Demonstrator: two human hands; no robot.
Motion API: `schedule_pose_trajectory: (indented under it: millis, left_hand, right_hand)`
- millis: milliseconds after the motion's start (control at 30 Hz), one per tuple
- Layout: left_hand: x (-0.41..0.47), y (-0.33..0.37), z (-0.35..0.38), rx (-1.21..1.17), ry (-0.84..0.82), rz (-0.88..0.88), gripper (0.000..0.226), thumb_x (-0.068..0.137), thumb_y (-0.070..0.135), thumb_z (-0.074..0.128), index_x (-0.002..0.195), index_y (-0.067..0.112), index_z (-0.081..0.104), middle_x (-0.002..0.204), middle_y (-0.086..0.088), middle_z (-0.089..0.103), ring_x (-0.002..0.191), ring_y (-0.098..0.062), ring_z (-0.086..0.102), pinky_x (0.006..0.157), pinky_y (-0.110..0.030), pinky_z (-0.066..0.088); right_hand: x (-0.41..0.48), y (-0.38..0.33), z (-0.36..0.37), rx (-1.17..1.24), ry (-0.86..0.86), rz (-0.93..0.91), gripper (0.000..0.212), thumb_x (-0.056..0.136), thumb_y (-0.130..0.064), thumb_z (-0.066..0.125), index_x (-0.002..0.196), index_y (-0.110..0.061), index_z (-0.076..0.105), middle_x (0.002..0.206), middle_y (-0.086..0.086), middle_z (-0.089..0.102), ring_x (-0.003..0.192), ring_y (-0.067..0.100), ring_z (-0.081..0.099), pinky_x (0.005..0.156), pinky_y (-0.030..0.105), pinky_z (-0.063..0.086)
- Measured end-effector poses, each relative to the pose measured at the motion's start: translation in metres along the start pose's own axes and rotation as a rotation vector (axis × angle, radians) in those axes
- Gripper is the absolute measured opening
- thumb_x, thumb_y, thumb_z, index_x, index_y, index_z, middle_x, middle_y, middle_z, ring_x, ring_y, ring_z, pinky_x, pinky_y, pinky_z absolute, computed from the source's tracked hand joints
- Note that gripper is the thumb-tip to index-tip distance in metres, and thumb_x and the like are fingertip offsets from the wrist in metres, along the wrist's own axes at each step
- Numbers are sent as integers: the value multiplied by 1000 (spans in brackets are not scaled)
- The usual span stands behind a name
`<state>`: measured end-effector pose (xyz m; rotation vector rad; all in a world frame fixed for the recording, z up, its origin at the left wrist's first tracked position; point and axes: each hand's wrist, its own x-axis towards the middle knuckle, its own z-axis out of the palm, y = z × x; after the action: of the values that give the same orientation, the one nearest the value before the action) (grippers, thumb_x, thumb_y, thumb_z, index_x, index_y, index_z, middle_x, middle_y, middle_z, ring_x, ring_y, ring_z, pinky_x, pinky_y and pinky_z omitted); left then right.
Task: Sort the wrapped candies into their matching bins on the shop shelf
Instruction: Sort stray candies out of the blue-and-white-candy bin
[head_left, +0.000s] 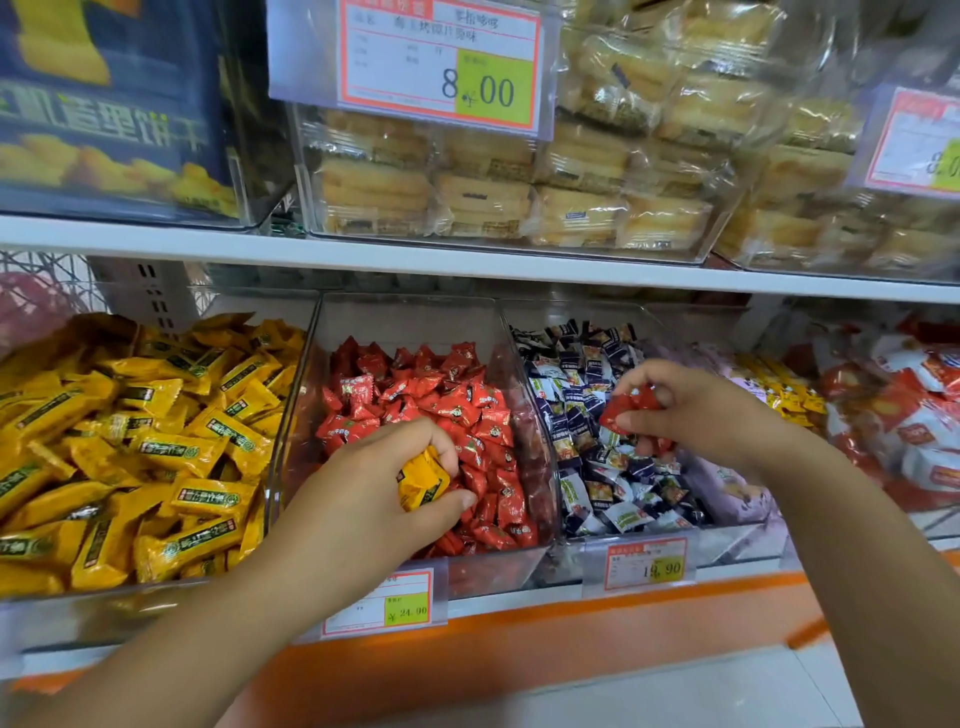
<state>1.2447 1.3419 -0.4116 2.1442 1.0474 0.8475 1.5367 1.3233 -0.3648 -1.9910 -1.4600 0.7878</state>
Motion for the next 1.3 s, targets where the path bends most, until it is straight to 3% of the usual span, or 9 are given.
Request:
schedule_pose_trajectory:
  millis: [233, 367, 467, 567, 800, 900, 1000, 1133, 1300]
  left_hand:
    - [-3, 3, -15, -8, 144, 10, 19, 80, 36, 73, 80, 32, 54, 74, 20, 57, 52, -5, 47, 49, -16, 36]
    - [-5, -4, -45, -49, 330, -1, 17, 81, 35, 71, 83, 32, 54, 72, 6, 59, 48, -14, 44, 46, -24, 36]
    - [-9, -22, -72, -47, 415, -99, 16, 83, 35, 68, 83, 32, 52, 50, 1, 41, 39, -11, 28, 37, -23, 24]
    - [-11, -46, -97, 74, 493, -207, 17, 85, 36, 68, 82, 36, 51, 53, 8, 45, 38, -10, 29, 40, -26, 25]
    - [3, -82, -122, 317, 571, -206, 15, 87, 34, 67, 96, 30, 55, 102, 5, 44, 90, -3, 46, 73, -20, 29]
    - [16, -92, -124, 433, 467, -275, 47, 88, 49, 60, 127, 24, 51, 117, 0, 44, 121, -24, 43, 98, -32, 35]
    - [33, -102, -117, 644, 191, -302, 73, 87, 71, 35, 150, 41, 15, 158, 2, 22, 145, -26, 18, 116, -56, 16]
    - [50, -114, -97, 840, -18, -338, 64, 92, 69, 12, 151, 43, 10, 163, 9, 4, 149, -21, -10, 114, -62, -7]
    - [54, -108, -103, 762, -34, -381, 61, 92, 70, 17, 148, 52, 4, 163, 10, -4, 148, -22, -14, 113, -63, -12]
  right_hand:
    - [-10, -60, 50, 180, 64, -327, 23, 90, -10, 65, 97, -31, 60, 82, 0, 68, 69, 8, 67, 61, 20, 52]
    - [6, -78, 97, 4, 25, -440, 18, 89, -23, 66, 100, -35, 59, 102, -10, 64, 93, 11, 60, 84, 28, 49]
    - [20, -81, 139, -362, -75, -373, 38, 93, -46, 54, 130, -46, 46, 149, -3, 34, 141, 28, 24, 116, 49, 20]
    - [32, -78, 181, -616, -200, -286, 58, 94, -66, 27, 147, -53, 6, 162, -6, -10, 144, 38, -21, 111, 66, -12]
    - [54, -85, 197, -626, -146, -265, 62, 91, -72, 21, 147, -55, -1, 161, -9, -12, 145, 36, -21, 112, 63, -14]
    - [47, -93, 193, -490, -8, -297, 63, 88, -72, 31, 145, -58, 7, 162, -10, 0, 147, 30, -13, 115, 57, -12]
    - [35, -103, 184, -435, 107, -382, 62, 90, -68, 32, 146, -55, 10, 161, -10, 10, 149, 26, -5, 116, 49, -11]
    - [20, -102, 177, -433, 81, -444, 61, 92, -64, 28, 148, -50, 8, 160, -13, 8, 148, 16, -6, 120, 42, -7]
    - [2, -91, 155, -428, 87, -508, 55, 97, -56, 30, 149, -48, 12, 160, -15, 6, 146, 6, -11, 116, 27, -9]
